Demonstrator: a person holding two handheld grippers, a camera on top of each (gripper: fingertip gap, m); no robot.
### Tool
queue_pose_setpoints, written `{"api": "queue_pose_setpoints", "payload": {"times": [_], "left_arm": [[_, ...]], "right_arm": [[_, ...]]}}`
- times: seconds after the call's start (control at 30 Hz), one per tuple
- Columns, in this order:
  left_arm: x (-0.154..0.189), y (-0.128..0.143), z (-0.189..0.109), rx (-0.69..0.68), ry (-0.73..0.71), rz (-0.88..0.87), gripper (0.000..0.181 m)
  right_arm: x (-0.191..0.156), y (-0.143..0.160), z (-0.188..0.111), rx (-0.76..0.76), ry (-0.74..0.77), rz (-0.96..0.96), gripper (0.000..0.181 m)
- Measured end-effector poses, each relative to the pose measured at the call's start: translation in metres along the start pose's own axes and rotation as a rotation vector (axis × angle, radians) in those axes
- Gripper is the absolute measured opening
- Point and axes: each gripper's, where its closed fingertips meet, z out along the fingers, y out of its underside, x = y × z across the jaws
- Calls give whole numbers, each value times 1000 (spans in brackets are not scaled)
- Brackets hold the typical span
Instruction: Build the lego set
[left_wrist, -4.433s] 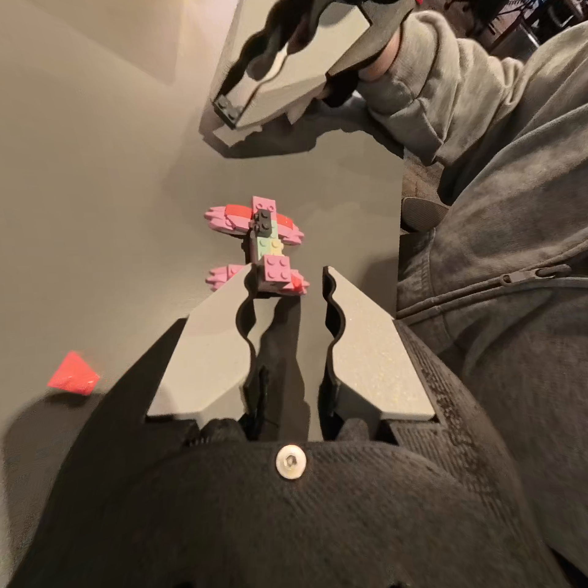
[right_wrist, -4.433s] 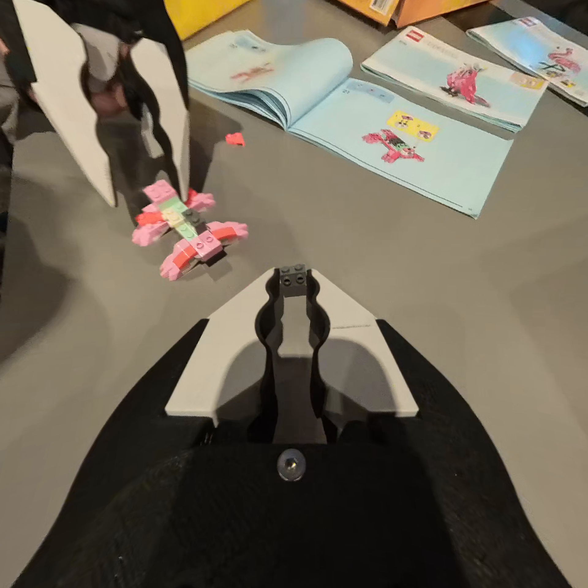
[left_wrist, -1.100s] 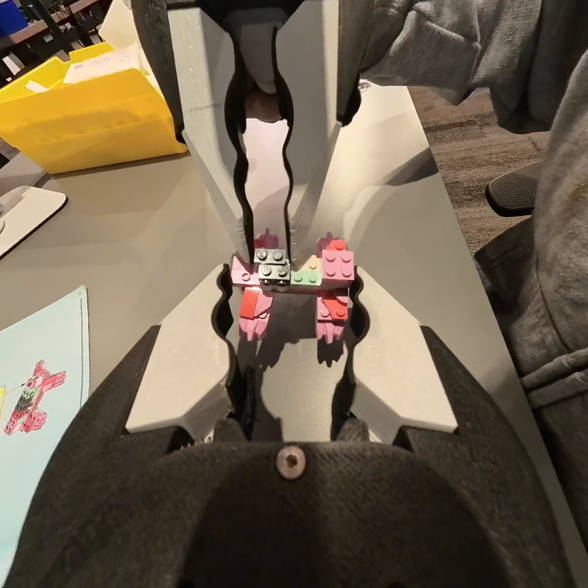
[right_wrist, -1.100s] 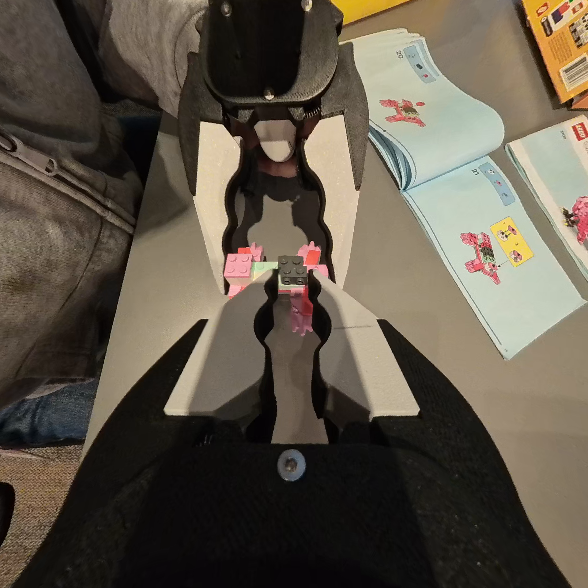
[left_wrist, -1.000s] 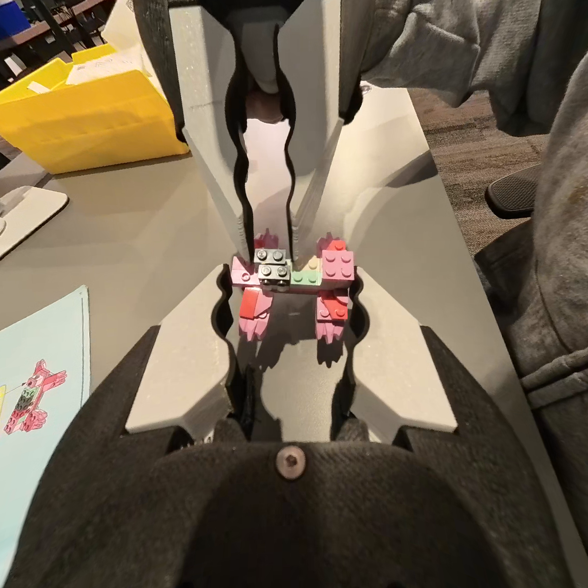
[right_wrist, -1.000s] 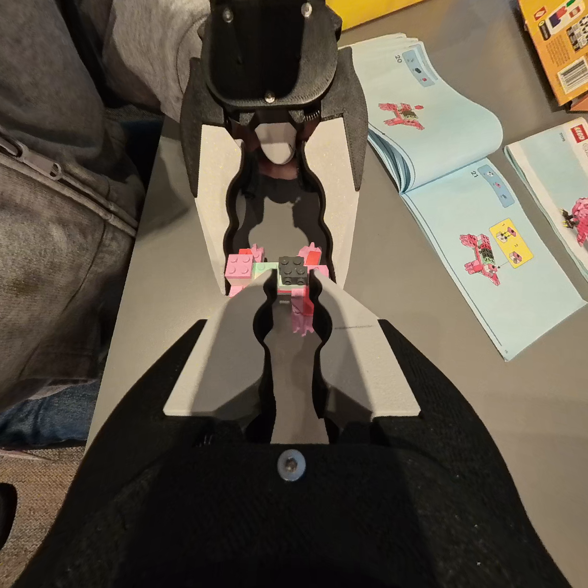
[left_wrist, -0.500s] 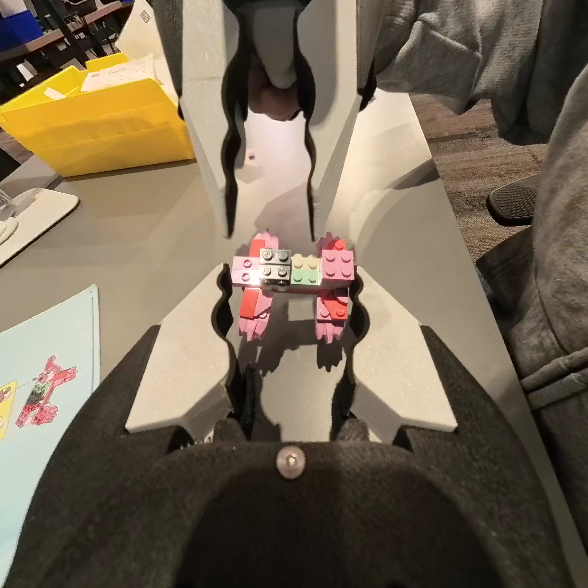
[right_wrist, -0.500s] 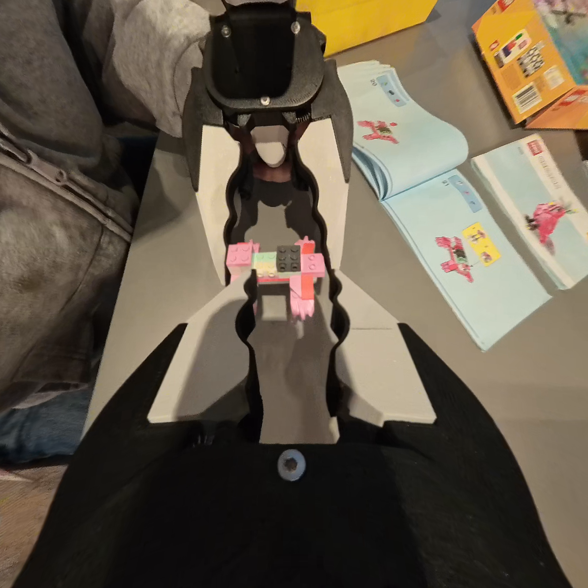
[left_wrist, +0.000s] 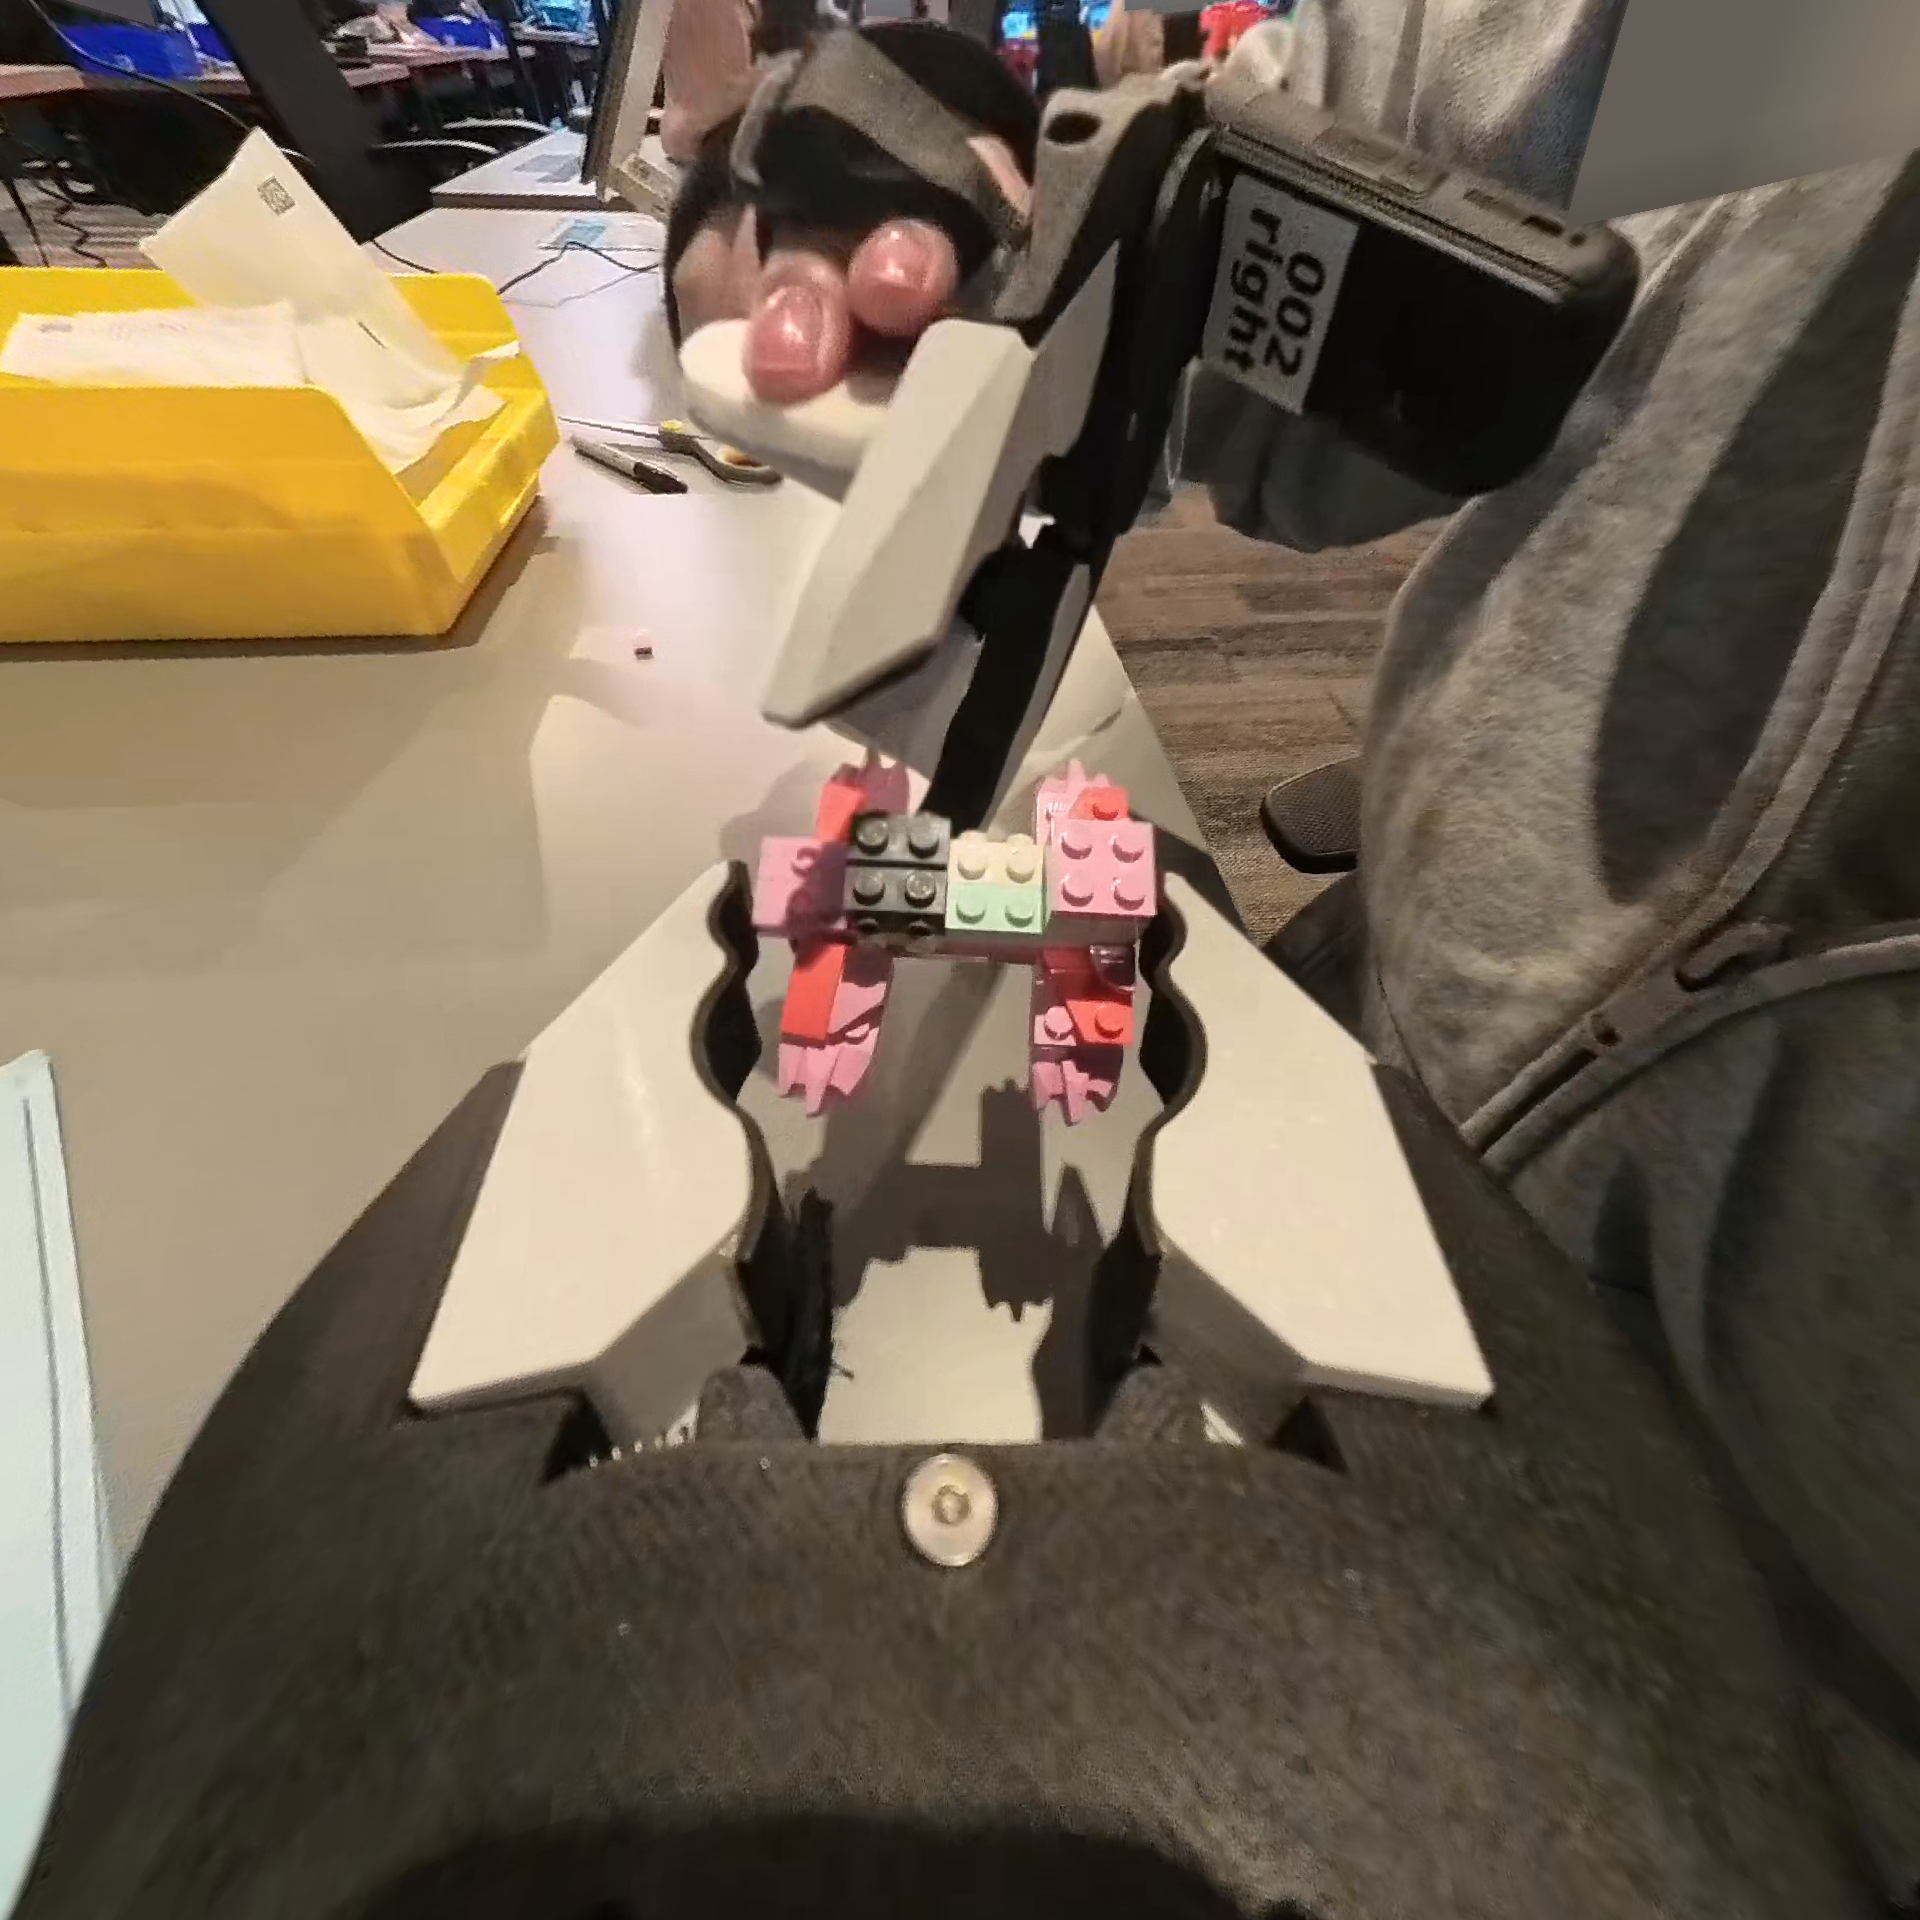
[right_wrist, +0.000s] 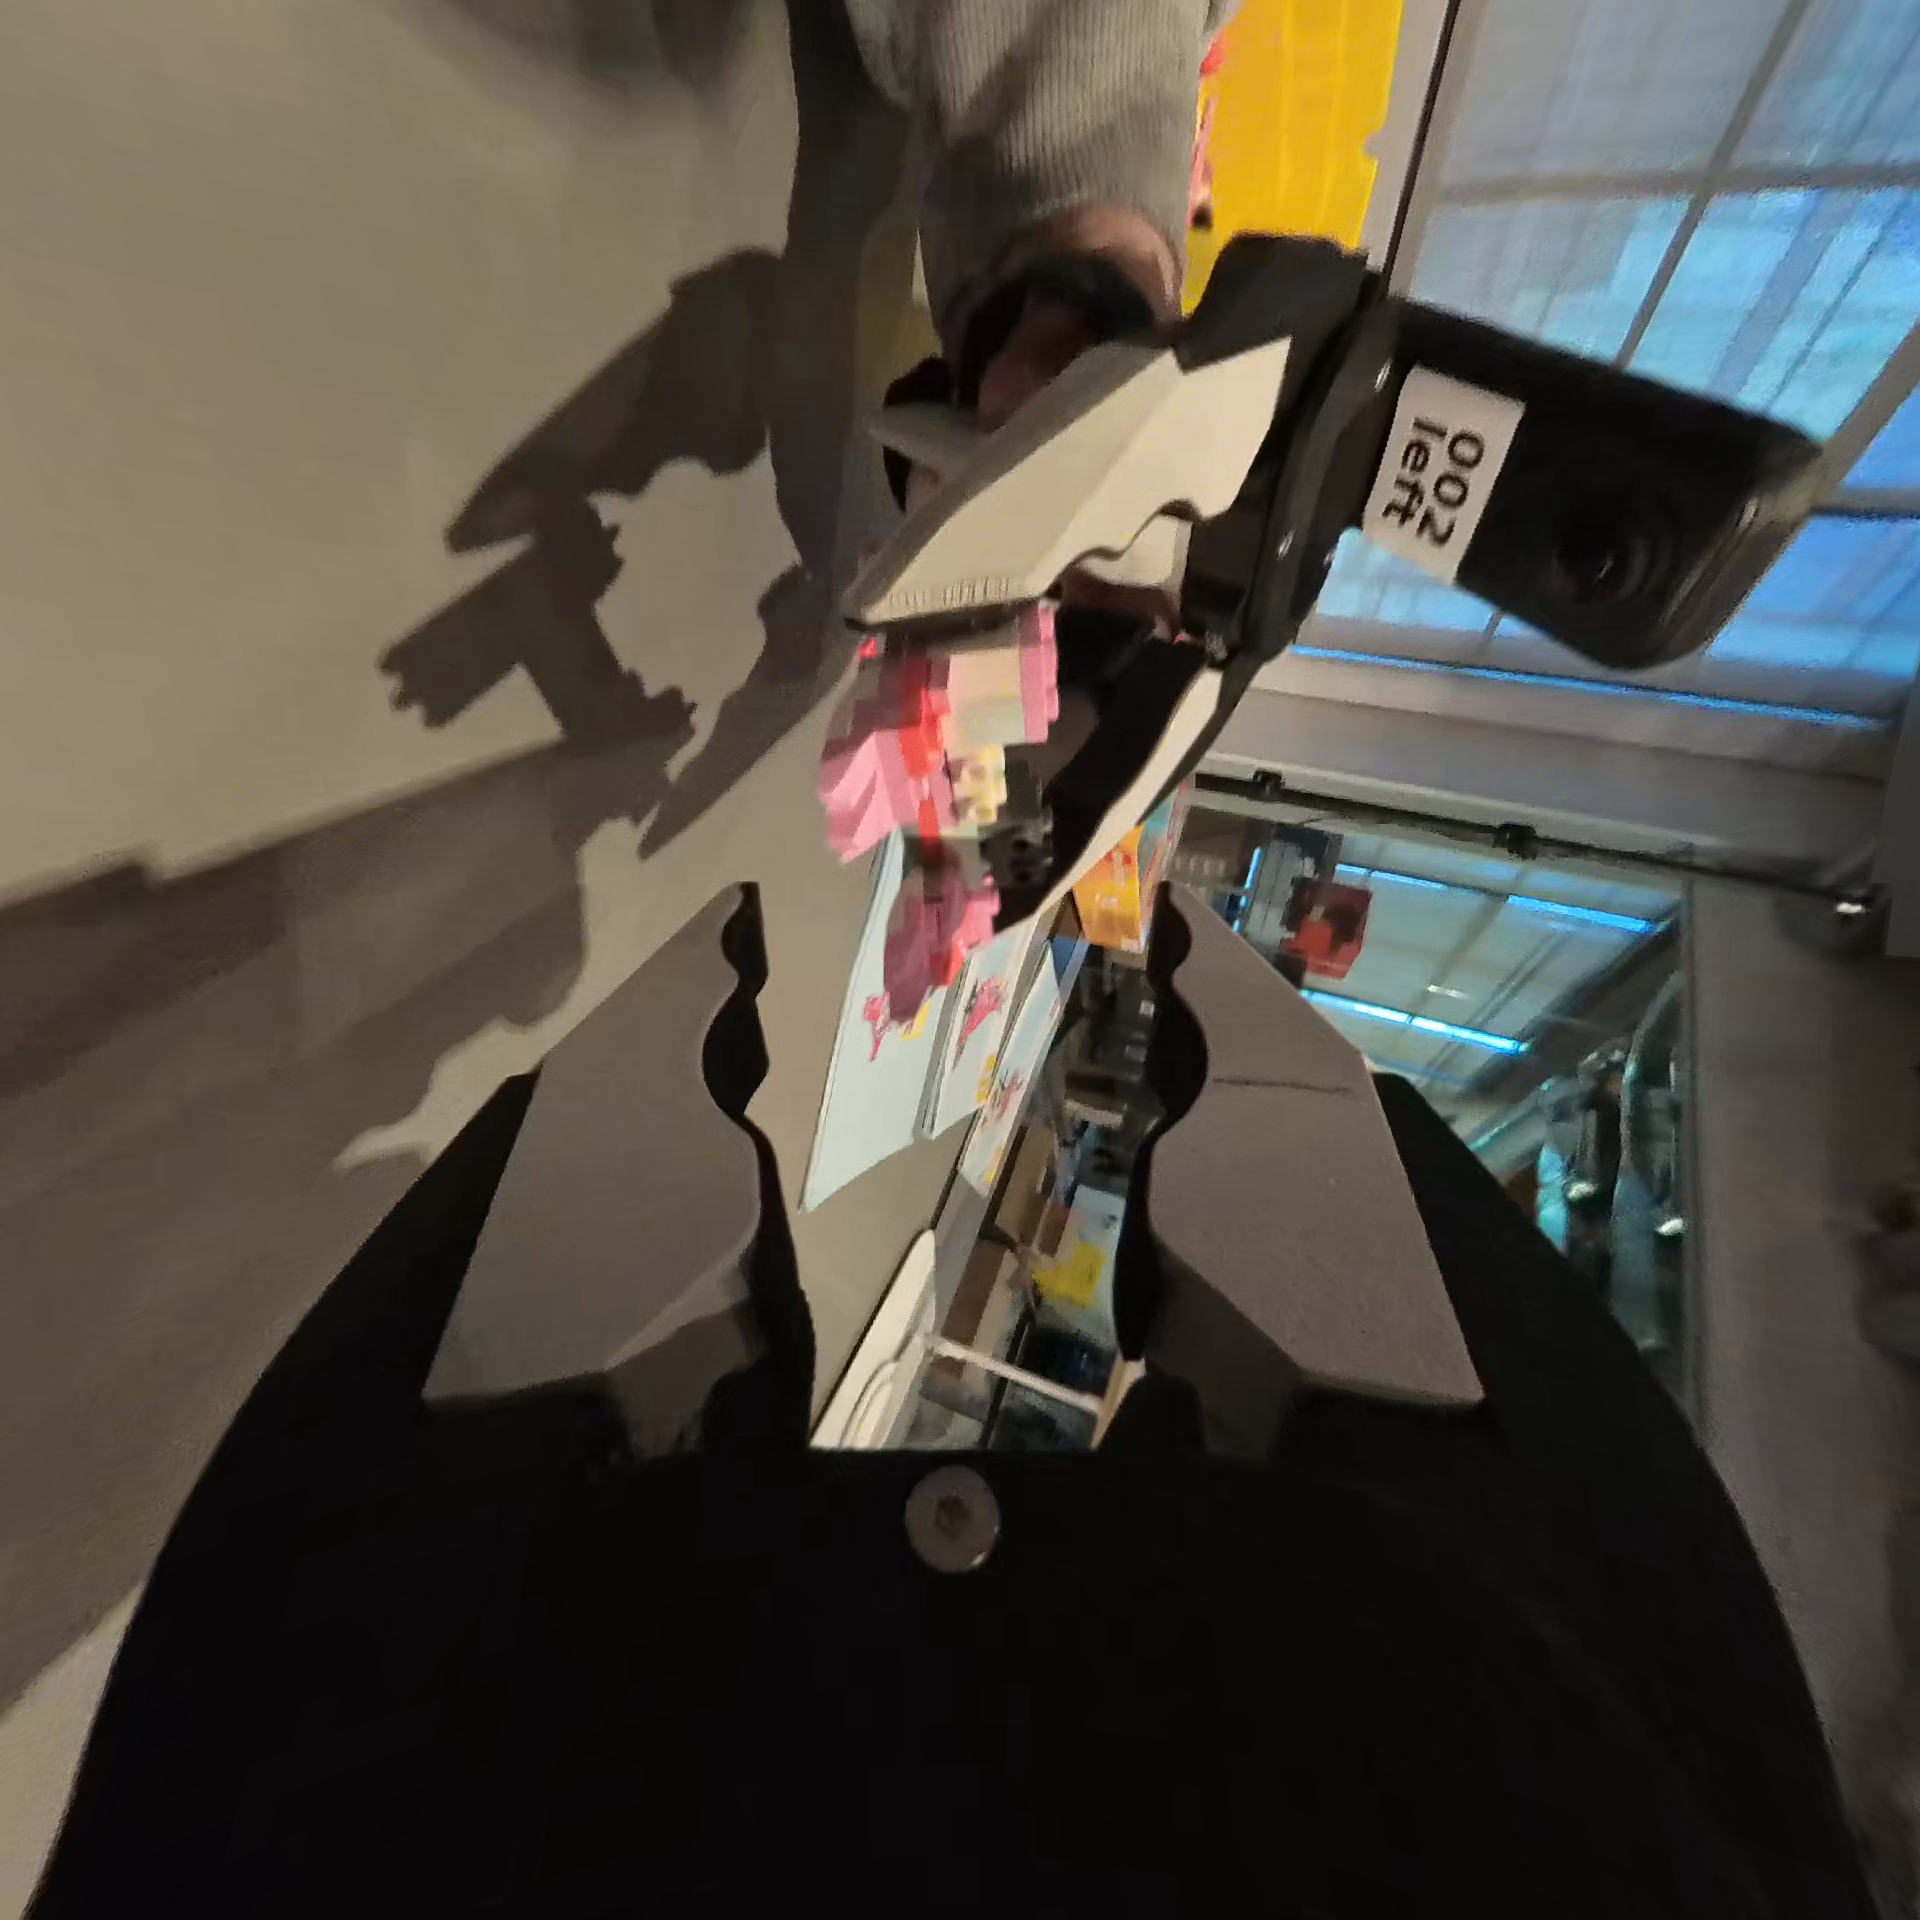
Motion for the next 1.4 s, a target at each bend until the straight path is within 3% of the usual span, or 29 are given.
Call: {"api": "queue_pose_setpoints", "payload": {"times": [0.3, 0.43, 0.9, 1.07, 1.17, 1.3, 1.4], "left_arm": [[4, 0, 1, 4, 26, -17, 74], [5, 0, 1, 11, 35, -31, 74], [1, 3, 3, 2, 24, -45, 74], [-6, 4, 4, 13, -15, -85, 73], [-16, 2, -6, 1, -163, 63, 91], [-17, 10, -9, -105, -354, 364, 80], [-21, 20, -2, -185, -449, 472, 76]], "right_arm": [[2, -11, 11, 42, 16, -22, 48], [2, -11, 11, 37, 38, -16, 29], [-1, -5, 13, -13, 50, 34, 26], [-6, 2, 15, -38, -11, 148, 26], [-13, 15, 15, -67, -73, 273, 26], [-24, 33, 18, -152, -155, 403, 26], [-33, 40, 22, -208, -210, 481, 26]]}}
